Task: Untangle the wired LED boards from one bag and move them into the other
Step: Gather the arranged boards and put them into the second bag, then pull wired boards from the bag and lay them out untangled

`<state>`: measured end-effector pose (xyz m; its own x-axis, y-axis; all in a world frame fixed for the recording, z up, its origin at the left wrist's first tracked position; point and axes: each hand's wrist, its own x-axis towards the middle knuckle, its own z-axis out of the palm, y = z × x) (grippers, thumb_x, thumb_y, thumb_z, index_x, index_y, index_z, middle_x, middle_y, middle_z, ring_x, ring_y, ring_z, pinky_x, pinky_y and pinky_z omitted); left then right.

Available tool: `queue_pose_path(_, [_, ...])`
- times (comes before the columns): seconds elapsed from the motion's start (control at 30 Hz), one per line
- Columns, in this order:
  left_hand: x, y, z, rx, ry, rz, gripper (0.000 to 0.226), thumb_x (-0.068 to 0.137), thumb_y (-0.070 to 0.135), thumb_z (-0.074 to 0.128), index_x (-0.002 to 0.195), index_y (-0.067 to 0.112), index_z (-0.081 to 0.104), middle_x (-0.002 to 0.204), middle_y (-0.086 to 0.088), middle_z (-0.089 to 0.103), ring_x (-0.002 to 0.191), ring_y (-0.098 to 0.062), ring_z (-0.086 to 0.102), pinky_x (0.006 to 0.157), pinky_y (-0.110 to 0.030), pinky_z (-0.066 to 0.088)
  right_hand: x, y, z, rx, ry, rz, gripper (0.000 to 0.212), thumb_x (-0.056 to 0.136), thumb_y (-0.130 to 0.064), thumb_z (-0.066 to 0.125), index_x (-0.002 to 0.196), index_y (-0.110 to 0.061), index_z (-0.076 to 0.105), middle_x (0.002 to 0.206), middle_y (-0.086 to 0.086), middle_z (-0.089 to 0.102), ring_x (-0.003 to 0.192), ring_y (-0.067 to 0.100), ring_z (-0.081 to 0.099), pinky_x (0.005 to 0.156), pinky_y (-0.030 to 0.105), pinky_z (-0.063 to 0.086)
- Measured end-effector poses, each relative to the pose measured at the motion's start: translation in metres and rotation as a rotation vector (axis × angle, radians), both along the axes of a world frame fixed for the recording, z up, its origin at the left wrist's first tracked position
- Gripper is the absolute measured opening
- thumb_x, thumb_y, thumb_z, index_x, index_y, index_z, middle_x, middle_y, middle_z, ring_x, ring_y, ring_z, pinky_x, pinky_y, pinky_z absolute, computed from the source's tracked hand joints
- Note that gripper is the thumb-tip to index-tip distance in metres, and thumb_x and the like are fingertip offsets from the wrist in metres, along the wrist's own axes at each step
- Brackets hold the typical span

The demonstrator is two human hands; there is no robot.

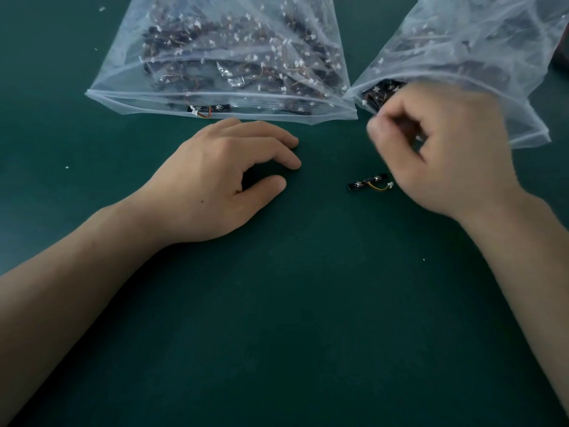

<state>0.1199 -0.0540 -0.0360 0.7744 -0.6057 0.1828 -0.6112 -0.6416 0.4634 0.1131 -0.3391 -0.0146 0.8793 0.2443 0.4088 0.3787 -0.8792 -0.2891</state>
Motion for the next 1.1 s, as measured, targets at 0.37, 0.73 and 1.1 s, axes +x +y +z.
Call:
queue_pose_path(0.37, [0.000, -0.001, 0.000, -0.002, -0.009, 0.001, 0.029, 0.098, 0.035, 0.059, 0.123, 0.030, 0.072, 0.141, 0.018, 0.059, 0.117, -0.018, 0.058, 0.108, -0.032, 0.042, -0.016, 0.018, -0.009, -0.111, 0.126, 0.401, 0.013, 0.097, -0.028, 0.062, 0.090, -0.017, 0.061, 0.099, -0.003, 0.060, 0.090, 0.021, 0.057, 0.075, 0.044, 0.050])
queue_pose_path(0.73, [0.000, 0.000, -0.001, -0.007, -0.001, -0.005, 0.025, 0.100, 0.030, 0.064, 0.124, 0.029, 0.072, 0.141, 0.016, 0.060, 0.115, -0.022, 0.060, 0.105, -0.040, 0.045, -0.006, 0.014, -0.004, -0.221, -0.311, -0.098, 0.009, 0.089, -0.005, 0.060, 0.086, -0.010, 0.067, 0.101, 0.012, 0.064, 0.096, 0.036, 0.060, 0.087, 0.043, 0.040])
queue_pose_path(1.1, [0.006, 0.001, -0.002, -0.089, -0.177, 0.274, 0.025, 0.096, 0.028, 0.058, 0.114, 0.021, 0.074, 0.121, 0.004, 0.071, 0.114, -0.028, 0.064, 0.103, -0.054, 0.047, -0.030, 0.053, -0.013, -0.153, 0.099, 0.365, 0.020, 0.089, -0.006, 0.056, 0.096, -0.016, 0.072, 0.086, -0.002, 0.059, 0.070, 0.018, 0.049, 0.054, 0.037, 0.044])
